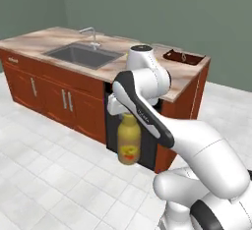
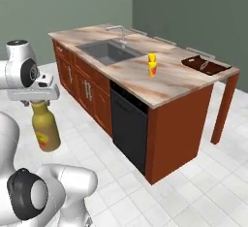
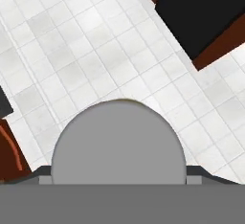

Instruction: Place the drinks on the dining counter in a tight cluster.

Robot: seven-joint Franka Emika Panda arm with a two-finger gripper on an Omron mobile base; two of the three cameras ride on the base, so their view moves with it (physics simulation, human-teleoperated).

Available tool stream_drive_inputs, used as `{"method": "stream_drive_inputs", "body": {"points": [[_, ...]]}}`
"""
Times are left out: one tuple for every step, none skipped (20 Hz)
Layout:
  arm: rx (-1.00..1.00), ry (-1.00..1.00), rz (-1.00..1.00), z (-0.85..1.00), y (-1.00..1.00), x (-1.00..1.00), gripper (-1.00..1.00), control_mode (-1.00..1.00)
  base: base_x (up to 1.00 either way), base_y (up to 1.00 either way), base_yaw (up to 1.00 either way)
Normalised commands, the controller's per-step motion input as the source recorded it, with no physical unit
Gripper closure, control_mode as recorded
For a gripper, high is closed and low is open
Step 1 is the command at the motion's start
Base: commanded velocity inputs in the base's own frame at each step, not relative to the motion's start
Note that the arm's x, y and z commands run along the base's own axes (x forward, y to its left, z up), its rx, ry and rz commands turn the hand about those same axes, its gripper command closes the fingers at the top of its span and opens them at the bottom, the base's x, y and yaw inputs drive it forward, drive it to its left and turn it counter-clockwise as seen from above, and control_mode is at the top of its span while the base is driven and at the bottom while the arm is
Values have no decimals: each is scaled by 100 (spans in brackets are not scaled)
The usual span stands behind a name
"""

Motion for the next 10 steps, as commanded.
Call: {"method": "stream_drive_inputs", "body": {"points": [[0, 0, 0, 0, 0, 0, 100, 100, 48, 13, -51], [0, 0, 0, 0, 0, 0, 100, 100, 47, 19, -55], [0, 0, 0, 0, 0, 0, 100, 100, 44, 20, -58], [0, 0, 0, 0, 0, 0, 100, 100, 46, 20, -57], [0, 0, 0, 0, 0, 0, 100, 100, 51, 22, -52], [0, 0, 0, 0, 0, 0, 100, 100, 57, 23, -46], [0, 0, 0, 0, 0, 0, 100, 100, 61, 23, -33], [0, 0, 0, 0, 0, 0, 100, 100, 61, 25, -23], [0, 0, 0, 0, 0, 0, 100, 100, 60, 27, -17], [0, 0, 0, 0, 0, 0, 100, 100, 60, 29, -17]]}}
